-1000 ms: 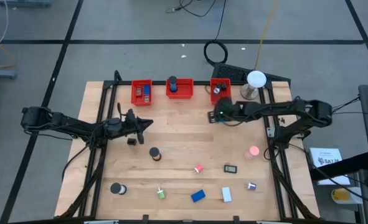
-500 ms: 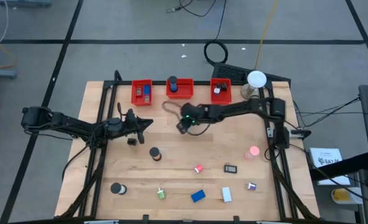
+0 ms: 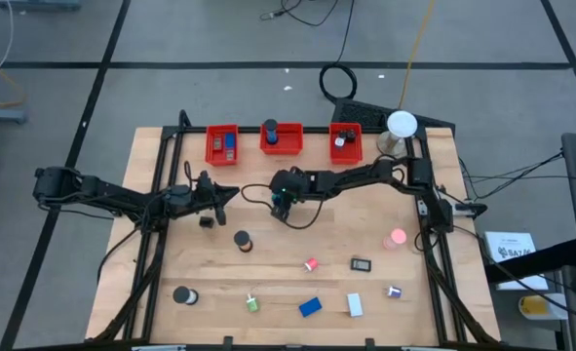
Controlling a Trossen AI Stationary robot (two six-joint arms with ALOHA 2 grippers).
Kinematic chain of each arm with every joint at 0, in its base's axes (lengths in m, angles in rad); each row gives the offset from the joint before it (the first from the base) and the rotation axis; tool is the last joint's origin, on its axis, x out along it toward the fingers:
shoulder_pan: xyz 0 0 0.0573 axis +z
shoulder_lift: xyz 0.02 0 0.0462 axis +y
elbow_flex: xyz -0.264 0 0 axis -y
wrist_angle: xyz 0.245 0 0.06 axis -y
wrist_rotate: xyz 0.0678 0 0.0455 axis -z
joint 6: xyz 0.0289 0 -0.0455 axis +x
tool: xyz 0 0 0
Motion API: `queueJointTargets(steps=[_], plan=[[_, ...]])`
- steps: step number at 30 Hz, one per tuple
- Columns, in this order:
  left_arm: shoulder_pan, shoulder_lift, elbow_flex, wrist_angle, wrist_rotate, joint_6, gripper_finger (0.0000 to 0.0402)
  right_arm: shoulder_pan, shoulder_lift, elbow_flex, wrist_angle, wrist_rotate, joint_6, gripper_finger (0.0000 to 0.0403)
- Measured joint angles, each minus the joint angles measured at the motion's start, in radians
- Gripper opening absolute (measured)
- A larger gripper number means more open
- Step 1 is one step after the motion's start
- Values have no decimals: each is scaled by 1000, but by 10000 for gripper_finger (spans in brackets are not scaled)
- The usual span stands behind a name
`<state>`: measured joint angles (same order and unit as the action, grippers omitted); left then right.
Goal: Pick & Place Office items
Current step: Put the top blue timer into the left orange basket
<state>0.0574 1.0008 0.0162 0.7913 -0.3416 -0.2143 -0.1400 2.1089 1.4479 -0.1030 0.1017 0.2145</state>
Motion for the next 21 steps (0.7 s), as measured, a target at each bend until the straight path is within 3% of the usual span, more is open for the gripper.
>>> queueJointTargets(steps=[6, 10, 15, 21], plan=[[0, 0, 0, -4, 0, -1, 24, 4, -36, 0, -7, 0, -79, 211], [0, 0, 0, -3, 0, -4, 24, 5, -108, -2, -56, 1, -143, 208], [0, 0, 0, -3, 1, -54, 24, 5, -244, -129, -28, 4, -229, 149], [0, 0, 22, -19, 12, -57, 24, 3, -430, -398, 212, 5, -265, 37]])
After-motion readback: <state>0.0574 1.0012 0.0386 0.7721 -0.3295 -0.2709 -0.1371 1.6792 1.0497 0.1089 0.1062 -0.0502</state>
